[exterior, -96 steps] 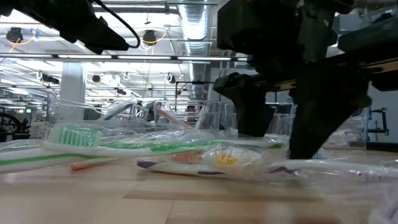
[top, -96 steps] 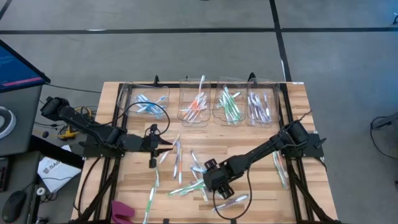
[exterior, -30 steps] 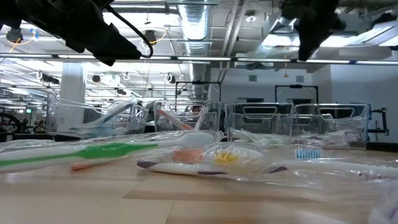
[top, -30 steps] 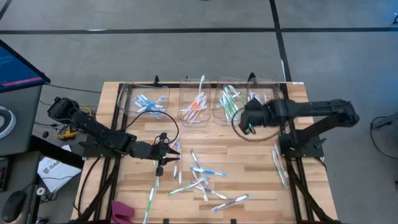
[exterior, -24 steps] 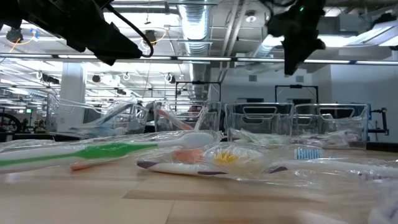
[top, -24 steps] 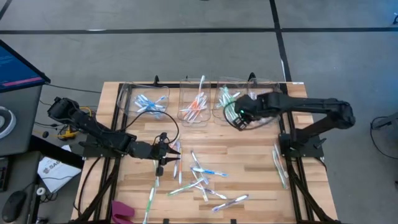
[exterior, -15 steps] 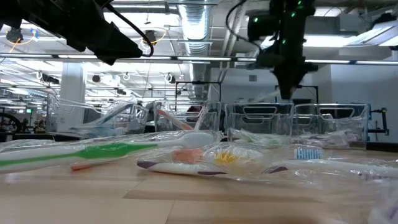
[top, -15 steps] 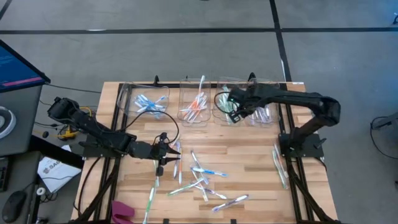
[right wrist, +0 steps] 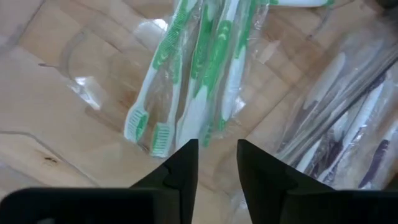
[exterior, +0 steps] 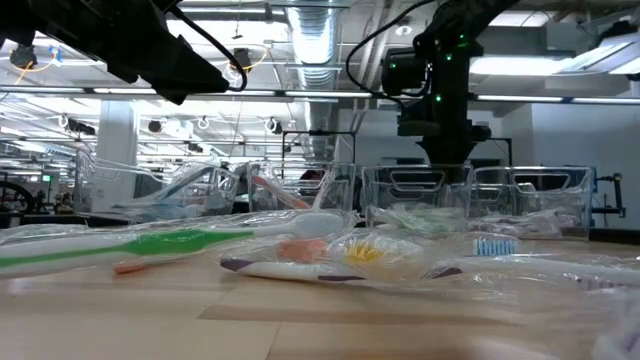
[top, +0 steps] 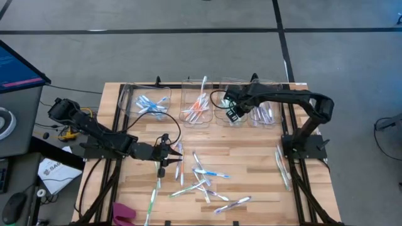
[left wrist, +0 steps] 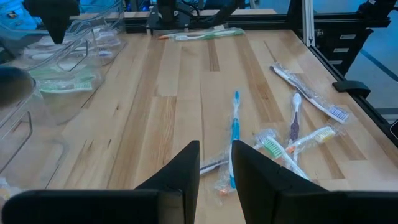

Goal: Pick & Place Toothbrushes
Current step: Put the green toothbrush into the middle right transparent bin

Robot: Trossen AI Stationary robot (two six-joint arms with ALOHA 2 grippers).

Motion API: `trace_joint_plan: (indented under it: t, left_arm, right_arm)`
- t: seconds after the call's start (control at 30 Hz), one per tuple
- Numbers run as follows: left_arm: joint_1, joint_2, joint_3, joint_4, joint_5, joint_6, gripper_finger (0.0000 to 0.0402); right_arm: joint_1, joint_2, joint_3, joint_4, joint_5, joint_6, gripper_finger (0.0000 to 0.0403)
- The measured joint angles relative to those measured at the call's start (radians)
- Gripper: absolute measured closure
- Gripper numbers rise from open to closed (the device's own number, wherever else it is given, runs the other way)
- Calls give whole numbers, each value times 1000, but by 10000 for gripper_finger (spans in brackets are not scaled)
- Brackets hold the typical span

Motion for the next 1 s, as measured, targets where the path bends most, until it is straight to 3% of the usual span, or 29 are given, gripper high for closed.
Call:
trace_joint_plan:
  t: [0.3, 0.57, 0.77, 1.0]
  left_arm:
    - [0, 0, 0, 0, 0, 6, 315]
    - [0, 0, 0, -1, -1, 27, 315]
    - [0, 0, 0, -1, -1, 27, 315]
    - [0, 0, 0, -1, -1, 26, 315]
  right_arm:
    - [72, -152, 3, 36, 8, -13, 324]
    - [320, -314, 4, 117, -4, -91, 337]
    - [515, -386, 3, -52, -12, -61, 337]
    - [685, -381, 2, -289, -8, 221, 329]
